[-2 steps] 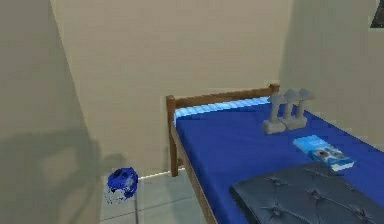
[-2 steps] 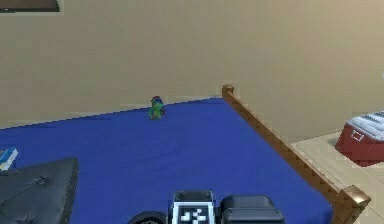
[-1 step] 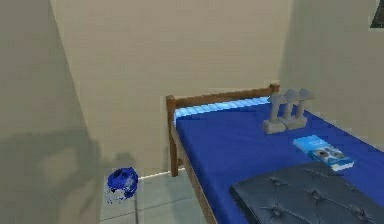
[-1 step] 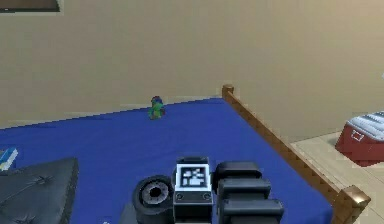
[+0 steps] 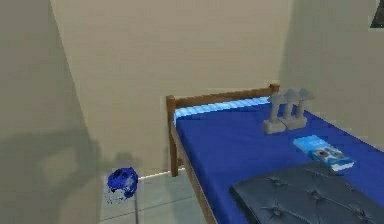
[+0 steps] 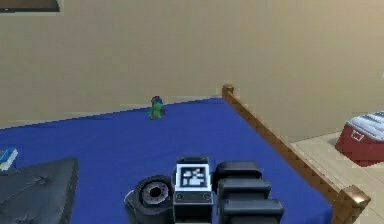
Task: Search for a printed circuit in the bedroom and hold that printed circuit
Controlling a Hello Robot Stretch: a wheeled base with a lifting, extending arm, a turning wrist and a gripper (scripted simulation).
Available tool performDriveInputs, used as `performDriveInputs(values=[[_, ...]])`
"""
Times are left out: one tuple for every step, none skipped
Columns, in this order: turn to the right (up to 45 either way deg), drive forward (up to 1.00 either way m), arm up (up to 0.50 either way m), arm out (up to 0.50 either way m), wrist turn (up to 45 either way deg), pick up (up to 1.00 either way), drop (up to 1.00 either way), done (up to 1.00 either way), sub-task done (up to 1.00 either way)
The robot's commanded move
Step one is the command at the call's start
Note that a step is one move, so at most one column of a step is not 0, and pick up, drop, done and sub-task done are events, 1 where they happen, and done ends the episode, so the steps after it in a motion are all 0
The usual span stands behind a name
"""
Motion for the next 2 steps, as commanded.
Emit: performDriveInputs(values=[[0.0,0.00,0.00,0.00,45.0,0.00,0.00,0.00,0.00],[0.0,0.00,0.00,0.00,45.0,0.00,0.00,0.00,0.00]])
